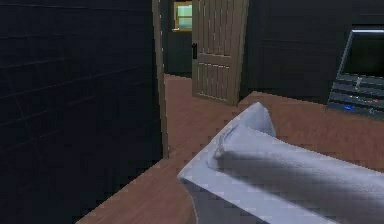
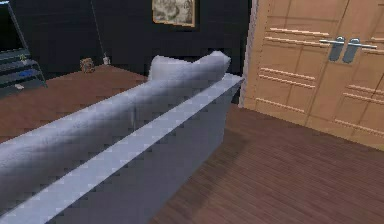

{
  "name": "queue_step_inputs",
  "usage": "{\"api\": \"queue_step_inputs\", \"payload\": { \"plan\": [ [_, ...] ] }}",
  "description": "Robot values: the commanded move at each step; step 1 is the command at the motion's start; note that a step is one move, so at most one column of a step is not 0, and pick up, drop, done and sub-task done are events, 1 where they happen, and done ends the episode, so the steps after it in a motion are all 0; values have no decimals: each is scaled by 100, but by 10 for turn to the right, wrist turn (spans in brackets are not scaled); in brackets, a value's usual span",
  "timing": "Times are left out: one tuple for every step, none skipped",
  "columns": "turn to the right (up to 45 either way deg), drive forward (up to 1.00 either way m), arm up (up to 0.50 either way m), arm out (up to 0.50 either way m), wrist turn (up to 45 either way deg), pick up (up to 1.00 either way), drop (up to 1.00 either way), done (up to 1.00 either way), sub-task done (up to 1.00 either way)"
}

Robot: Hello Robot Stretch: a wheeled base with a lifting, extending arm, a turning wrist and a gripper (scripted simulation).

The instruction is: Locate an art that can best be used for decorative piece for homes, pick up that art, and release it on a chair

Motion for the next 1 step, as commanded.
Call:
{"api": "queue_step_inputs", "payload": {
  "plan": [
    [0,20,0,0,0,0,0,0,0]
  ]
}}
